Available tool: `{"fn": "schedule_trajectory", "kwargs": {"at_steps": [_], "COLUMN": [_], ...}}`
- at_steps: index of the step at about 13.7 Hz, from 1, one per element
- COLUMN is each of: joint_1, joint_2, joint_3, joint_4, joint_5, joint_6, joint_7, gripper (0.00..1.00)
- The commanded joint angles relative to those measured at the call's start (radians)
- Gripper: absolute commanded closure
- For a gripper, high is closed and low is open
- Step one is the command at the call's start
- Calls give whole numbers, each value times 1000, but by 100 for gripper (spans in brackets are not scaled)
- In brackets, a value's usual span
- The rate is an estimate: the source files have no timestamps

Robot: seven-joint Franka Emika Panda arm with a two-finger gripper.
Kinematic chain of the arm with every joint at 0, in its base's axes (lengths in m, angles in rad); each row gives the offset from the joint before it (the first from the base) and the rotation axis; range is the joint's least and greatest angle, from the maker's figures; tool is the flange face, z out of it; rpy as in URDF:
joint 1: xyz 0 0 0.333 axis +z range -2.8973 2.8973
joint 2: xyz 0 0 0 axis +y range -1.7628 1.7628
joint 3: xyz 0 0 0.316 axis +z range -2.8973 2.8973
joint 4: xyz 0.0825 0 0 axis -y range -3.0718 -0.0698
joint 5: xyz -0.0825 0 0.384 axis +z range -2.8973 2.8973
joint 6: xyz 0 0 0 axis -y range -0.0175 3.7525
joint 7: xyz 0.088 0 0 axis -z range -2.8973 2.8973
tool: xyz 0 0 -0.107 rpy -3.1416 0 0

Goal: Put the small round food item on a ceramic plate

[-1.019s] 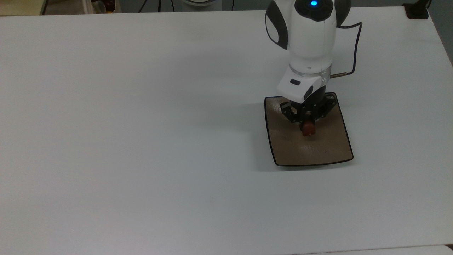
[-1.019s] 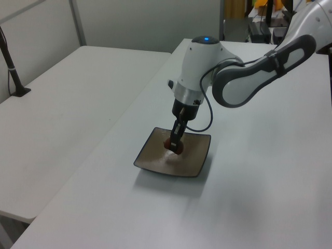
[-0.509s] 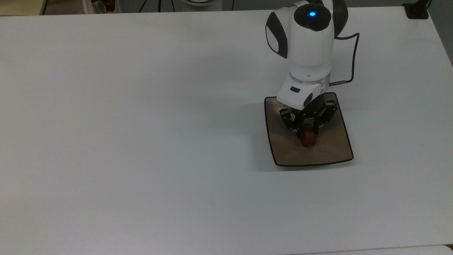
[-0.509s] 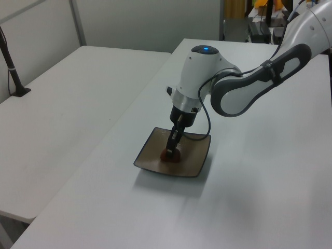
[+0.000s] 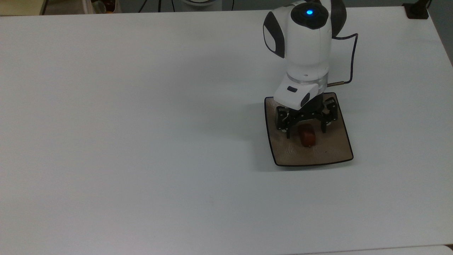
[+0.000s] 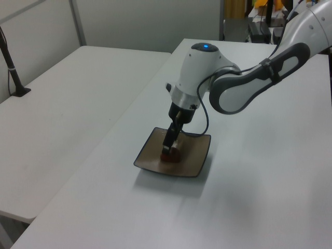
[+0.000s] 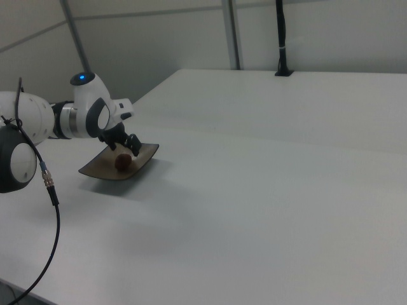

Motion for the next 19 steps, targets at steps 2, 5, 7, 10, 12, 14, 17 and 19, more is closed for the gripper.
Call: {"fn": "schedule_trajectory", "kwargs": {"at_steps": [2,5,7,10,12,14,17,19], "joint_1": [-32,-81,-136,-167,-220,-245,-257,-268], "joint_2": [-143,-259,-356,-498,-575,-640,-683,-700], "joint_3": [-16,-17,-22,-86,-94,-94,-93,-93], "joint_4": [-60,-70,-70,-71,-100,-164,-220,-234], "joint_5": [-40,-40,-40,-37,-32,-31,-21,-9], "joint_6": [-20,-200,-364,-600,-704,-721,-721,-719], "joint_7": [29,29,25,23,22,11,-138,-248], "gripper": [0,0,0,0,0,0,0,0]}}
